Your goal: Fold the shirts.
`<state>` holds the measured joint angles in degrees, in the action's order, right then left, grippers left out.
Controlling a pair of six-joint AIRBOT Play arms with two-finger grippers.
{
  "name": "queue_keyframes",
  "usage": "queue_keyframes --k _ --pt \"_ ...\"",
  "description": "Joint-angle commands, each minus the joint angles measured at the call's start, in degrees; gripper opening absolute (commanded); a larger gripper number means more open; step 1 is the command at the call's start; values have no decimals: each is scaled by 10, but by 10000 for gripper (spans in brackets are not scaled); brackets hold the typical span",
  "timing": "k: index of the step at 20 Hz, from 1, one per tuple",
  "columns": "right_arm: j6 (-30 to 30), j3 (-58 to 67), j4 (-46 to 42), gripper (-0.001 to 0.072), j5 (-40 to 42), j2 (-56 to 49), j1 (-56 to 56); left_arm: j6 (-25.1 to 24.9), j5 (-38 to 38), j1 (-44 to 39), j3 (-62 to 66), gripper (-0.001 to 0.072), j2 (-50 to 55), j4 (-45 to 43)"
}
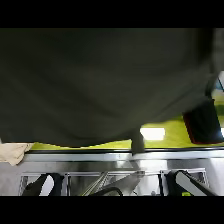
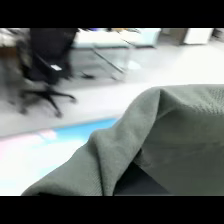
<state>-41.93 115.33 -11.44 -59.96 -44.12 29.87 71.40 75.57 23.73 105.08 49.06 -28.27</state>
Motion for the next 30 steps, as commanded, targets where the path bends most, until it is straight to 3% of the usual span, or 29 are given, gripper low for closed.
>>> queue_keyframes --k 1,4,8,11,12,13,14,16,20,22,29,30 --pt "-25 -39 78 16 -142 -76 -8 -37 14 -99 -127 13 53 48" --pt "-9 -156 -10 16 -123 -151 -109 -71 -26 -209 -190 13 167 -23" --pt "1 -282 -224 16 73 -291 -220 -71 -97 -262 -245 14 367 -118" --pt "-1 -283 -214 18 99 -398 -235 -69 -61 -240 -203 19 527 -106" --pt "-1 -281 -199 42 101 -412 -234 -68 -33 -228 -171 198 572 -95" --pt "0 -280 -194 242 108 -414 -232 -59 -6 -214 -139 621 604 -85" --pt "-1 -279 -195 455 108 -407 -226 -36 18 -198 -103 702 630 -77" --pt "-37 -278 -199 488 77 -375 -199 -19 75 -160 -30 701 657 -79" --pt "-152 -297 -255 477 -106 -296 -108 10 177 -84 62 700 659 -163" --pt "-179 -363 -292 339 -157 -253 -72 26 222 -55 69 701 658 -202" --pt "-226 -656 -387 347 -135 -141 -23 9 234 -30 -109 700 648 -203" --pt "-224 -678 -388 395 -120 -143 -23 6 228 -30 -125 700 648 -203"
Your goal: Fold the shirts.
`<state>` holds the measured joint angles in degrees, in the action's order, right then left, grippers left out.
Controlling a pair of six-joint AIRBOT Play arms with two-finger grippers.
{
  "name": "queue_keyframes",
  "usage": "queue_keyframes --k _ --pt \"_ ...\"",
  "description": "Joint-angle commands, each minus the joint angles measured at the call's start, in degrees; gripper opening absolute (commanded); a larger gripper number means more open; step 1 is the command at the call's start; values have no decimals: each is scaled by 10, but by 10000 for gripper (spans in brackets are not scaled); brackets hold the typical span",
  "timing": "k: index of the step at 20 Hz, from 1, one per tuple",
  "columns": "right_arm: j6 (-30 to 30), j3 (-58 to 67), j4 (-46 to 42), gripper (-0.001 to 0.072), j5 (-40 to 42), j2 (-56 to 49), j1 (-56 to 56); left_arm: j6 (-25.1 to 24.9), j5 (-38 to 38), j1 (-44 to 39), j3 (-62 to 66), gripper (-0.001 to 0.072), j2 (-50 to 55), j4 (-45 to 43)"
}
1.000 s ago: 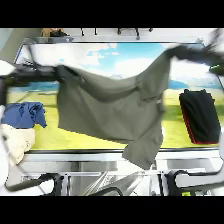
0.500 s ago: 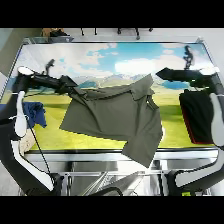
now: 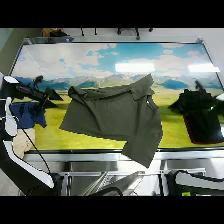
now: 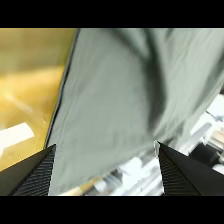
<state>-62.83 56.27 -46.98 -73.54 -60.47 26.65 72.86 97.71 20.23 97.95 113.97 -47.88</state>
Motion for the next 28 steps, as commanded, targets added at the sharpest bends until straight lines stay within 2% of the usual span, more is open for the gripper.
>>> queue_keyframes --k 1,3,4,5,6,9,14,18,23,28 --pt "-15 -104 -34 454 32 15 10 -9 0 5 -66 700 -1 -7" --pt "-8 -115 -43 462 39 -2 10 -13 -3 5 -87 699 -1 -7" --pt "-6 -115 -47 462 38 -13 10 -13 -3 5 -94 665 -1 -7" --pt "-2 -115 -46 462 38 -23 10 -14 -3 5 -99 573 -1 -8" --pt "0 -115 -44 462 32 -32 7 -14 -2 5 -103 532 -1 -8" --pt "7 -116 -47 461 22 -42 -21 -14 3 1 -110 532 -2 -18" --pt "9 -116 -49 461 21 -42 -61 -8 13 -24 -110 532 -2 -142" --pt "14 -116 -49 461 12 -42 -65 -8 13 -16 -109 532 -15 -156" --pt "14 -116 -49 461 13 -42 -65 -18 -34 5 -109 532 -38 -147" --pt "15 -116 -49 460 13 -42 -65 -61 -58 -34 -178 532 -37 -110"
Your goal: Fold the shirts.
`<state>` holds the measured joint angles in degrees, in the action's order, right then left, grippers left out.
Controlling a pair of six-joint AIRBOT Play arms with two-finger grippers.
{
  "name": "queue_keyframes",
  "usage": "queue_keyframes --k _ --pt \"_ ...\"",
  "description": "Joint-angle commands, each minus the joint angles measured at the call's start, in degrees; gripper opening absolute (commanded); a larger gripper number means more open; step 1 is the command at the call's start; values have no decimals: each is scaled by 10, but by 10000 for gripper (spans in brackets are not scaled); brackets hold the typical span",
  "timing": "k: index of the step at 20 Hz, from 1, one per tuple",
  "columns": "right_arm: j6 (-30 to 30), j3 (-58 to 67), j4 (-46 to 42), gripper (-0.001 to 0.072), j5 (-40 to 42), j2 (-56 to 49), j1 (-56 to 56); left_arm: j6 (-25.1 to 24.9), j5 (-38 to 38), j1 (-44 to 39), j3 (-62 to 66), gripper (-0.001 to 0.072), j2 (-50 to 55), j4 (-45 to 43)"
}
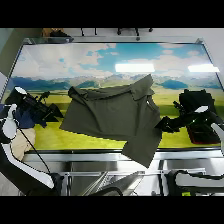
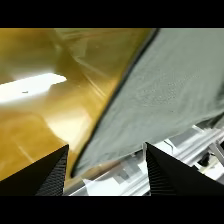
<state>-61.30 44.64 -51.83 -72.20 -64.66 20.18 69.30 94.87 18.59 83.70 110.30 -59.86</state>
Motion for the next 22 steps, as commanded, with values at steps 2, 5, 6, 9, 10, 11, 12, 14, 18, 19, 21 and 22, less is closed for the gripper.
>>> queue_keyframes --k 2,5,6,9,10,11,12,14,18,19,21,22 --pt "0 0 0 461 0 0 0 -40 -38 -35 -70 530 -1 12" --pt "0 0 4 460 -1 0 0 -48 -32 -53 -73 265 -6 15" --pt "0 0 4 459 -3 0 0 -48 -34 -56 -72 96 -12 15" --pt "23 1 10 93 -8 0 0 -48 -36 -56 -72 14 -39 15" --pt "30 3 20 62 -14 0 0 -48 -37 -56 -72 13 -54 15" --pt "43 10 46 19 -27 0 0 -45 -36 -56 -72 13 -74 16" --pt "56 24 88 18 -42 4 0 -43 -33 -56 -71 12 -98 24" --pt "90 86 208 18 -76 26 0 -44 -26 -56 -54 12 -167 87" --pt "138 331 377 17 -42 126 1 -68 -41 -56 61 12 -341 331" --pt "153 404 394 18 -10 154 1 -85 -54 -55 104 14 -380 396" --pt "157 525 398 18 61 204 1 -99 -97 -55 217 15 -445 488" --pt "160 569 389 18 91 227 1 -96 -123 -56 276 13 -468 487"
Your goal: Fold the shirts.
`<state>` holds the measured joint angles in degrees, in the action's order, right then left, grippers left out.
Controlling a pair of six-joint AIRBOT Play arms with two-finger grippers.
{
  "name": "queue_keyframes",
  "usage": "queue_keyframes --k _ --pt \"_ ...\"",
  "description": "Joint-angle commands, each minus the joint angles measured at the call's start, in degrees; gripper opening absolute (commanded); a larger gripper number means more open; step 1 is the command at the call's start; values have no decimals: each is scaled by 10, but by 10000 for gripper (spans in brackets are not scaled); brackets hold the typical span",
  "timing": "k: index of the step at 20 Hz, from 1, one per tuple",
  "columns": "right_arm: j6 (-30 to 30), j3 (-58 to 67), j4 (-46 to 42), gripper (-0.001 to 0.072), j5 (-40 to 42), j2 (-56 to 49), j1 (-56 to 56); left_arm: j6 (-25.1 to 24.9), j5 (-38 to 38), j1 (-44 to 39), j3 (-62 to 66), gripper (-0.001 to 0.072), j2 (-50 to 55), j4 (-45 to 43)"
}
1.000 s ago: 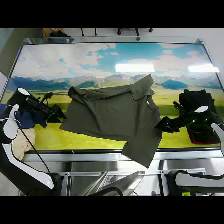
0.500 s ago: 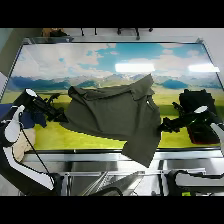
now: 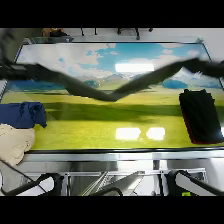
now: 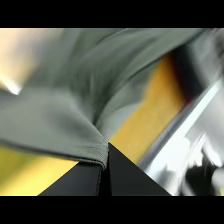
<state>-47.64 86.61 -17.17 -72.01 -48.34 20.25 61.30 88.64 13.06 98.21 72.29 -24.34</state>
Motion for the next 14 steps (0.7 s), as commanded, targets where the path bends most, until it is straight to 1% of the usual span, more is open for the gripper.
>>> queue_keyframes --k 1,3,4,5,8,10,13,14 --pt "25 188 17 18 115 84 0 2 -100 0 190 12 -111 99" --pt "25 229 -32 18 135 113 0 69 -185 0 247 12 -162 -12" --pt "24 234 -41 18 136 122 0 92 -212 0 247 12 -195 -76" --pt "24 233 -43 18 133 123 0 106 -226 0 228 12 -224 -117" --pt "24 233 -47 18 111 82 0 115 -228 0 110 12 -290 -199" --pt "12 233 -38 18 78 30 0 128 -224 0 15 12 -293 -231" --pt "-19 219 -40 18 31 -70 -5 117 -223 -6 -109 13 -224 -231" --pt "-21 201 -53 18 26 -108 -15 99 -226 -17 -139 13 -182 -226"
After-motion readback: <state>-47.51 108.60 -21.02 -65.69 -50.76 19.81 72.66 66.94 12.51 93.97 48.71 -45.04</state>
